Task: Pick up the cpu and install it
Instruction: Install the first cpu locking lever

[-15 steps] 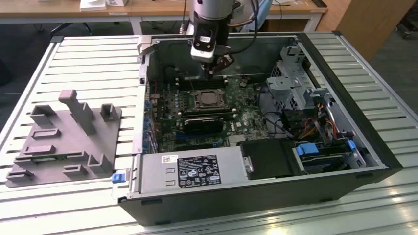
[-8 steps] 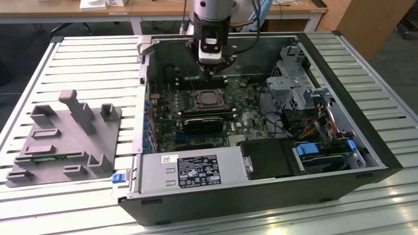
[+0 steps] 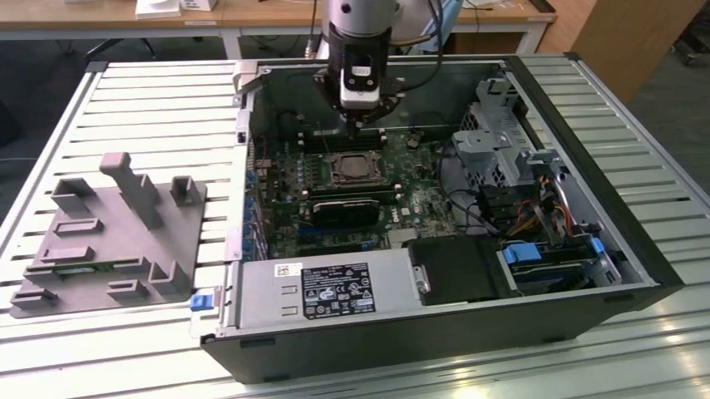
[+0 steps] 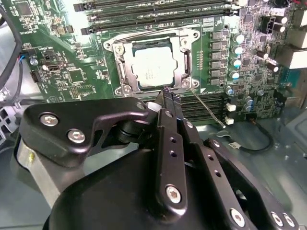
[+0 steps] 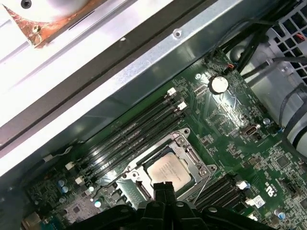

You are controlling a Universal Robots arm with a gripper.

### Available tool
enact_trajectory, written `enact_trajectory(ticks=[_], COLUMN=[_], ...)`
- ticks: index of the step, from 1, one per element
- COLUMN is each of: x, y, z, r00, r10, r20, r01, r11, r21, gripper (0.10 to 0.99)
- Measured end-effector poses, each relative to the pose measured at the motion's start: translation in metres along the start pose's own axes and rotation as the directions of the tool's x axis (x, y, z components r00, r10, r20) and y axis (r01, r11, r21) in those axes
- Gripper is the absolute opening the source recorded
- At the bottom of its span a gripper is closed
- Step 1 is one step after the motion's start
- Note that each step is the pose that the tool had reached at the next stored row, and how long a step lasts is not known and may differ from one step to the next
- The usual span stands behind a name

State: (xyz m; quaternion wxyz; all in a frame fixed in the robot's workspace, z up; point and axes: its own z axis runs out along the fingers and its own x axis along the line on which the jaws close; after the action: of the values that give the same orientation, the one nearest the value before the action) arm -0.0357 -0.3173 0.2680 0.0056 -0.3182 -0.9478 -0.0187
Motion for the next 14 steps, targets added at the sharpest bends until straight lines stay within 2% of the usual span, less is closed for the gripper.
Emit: enact_trajectory(ticks=[4, 7, 11, 14], x=[0.0000, 0.0000, 0.0000, 0.0000], y=[0.0000, 0.0000, 0.0000, 0.0000], z=[0.0003, 0.0004, 0.0005, 0.0007], r00=[0.9980, 0.9931, 0.9818, 0.9702], r10=[-0.063, -0.118, -0.190, -0.242], r20=[-0.0021, -0.0039, -0.0064, -0.0084], r01=[0.063, 0.118, 0.190, 0.242], r11=[0.9980, 0.9931, 0.9819, 0.9702], r21=[0.001, 0.002, 0.004, 0.004], gripper=[0.106, 0.106, 0.106, 0.106])
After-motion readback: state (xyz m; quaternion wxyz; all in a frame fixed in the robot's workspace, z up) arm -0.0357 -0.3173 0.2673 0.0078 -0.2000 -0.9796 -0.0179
